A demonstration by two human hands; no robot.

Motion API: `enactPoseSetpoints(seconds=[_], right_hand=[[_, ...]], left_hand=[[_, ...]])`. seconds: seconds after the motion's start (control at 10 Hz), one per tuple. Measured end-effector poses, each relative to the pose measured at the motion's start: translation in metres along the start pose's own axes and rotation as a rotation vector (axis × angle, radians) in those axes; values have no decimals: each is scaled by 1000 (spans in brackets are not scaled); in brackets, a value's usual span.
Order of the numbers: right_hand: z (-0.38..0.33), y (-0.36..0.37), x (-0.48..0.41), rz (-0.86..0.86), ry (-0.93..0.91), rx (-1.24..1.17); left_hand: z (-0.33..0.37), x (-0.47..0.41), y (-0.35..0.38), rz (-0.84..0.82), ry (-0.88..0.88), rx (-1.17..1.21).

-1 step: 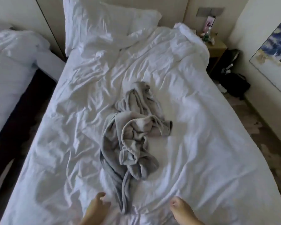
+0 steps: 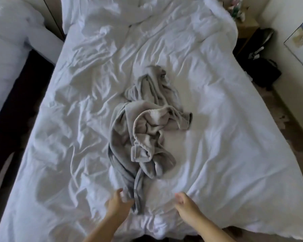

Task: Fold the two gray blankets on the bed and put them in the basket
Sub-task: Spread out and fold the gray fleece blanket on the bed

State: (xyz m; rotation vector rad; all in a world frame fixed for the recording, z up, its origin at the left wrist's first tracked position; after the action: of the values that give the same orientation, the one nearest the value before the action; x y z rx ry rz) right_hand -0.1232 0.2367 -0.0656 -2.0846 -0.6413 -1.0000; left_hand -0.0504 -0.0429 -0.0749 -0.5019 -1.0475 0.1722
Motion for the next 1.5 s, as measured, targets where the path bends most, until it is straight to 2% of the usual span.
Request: enactPoseSetpoints(seconds=[0.1,0.2,0.3,0.4,0.5,0.6,0.7,0.8,0.9,1.0,1.1,1.2,1.3,1.4,1.5], right_hand=[[-19,11,-27,41,-13,-151],[-28,-4,-49,205,8,-246],[-46,-34,-60,437,-14,-199],[-71,-48,-77,384,-38,-259],[-94,-29,-86,83,30,-415],[-112,-16,-59,-89,96,-75],[-151,-64,-22,-25,68,223],[-240,-215,34,447,-143,195],[-302,-384,144,1013,-393,-275],[-303,-475,230,1367,-644,-491],[-271,-482,196,1227,-561,-338],[-203,-401,84,517,-234,-160],[-104,-312,30,-67,161,335],[-60,-304,16,-201,237,731],[-51,-339,4,2,291,440]], left_hand=[[11,-17,20,-56,-9,104],[12,-30,27,-105,17,175],[13,-37,26,-137,62,125],[8,-36,10,-136,25,160],[9,-26,-20,-102,-10,245],[30,-11,-68,-17,-45,270],[99,4,-118,-55,-16,519],[214,45,-240,229,294,611],[293,129,-373,659,588,708],[313,176,-421,824,698,791],[310,149,-370,625,553,593],[284,103,-233,-2,273,24],[216,98,-121,-537,-38,-678],[205,85,-105,-452,-128,-702],[238,70,-143,94,4,-198]])
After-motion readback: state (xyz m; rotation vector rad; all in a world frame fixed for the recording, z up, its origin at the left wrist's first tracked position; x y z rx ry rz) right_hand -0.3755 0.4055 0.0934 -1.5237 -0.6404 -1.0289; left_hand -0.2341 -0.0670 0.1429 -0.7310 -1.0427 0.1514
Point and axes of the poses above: each hand's wrist, its own x-axis away from the middle knuckle, its own y-axis out of the palm, z = x × y, the point moved 10 cm from there along -x, towards the middle knuckle, and after that the axes turned 4 degrees about -z, right-handed, at the moved point
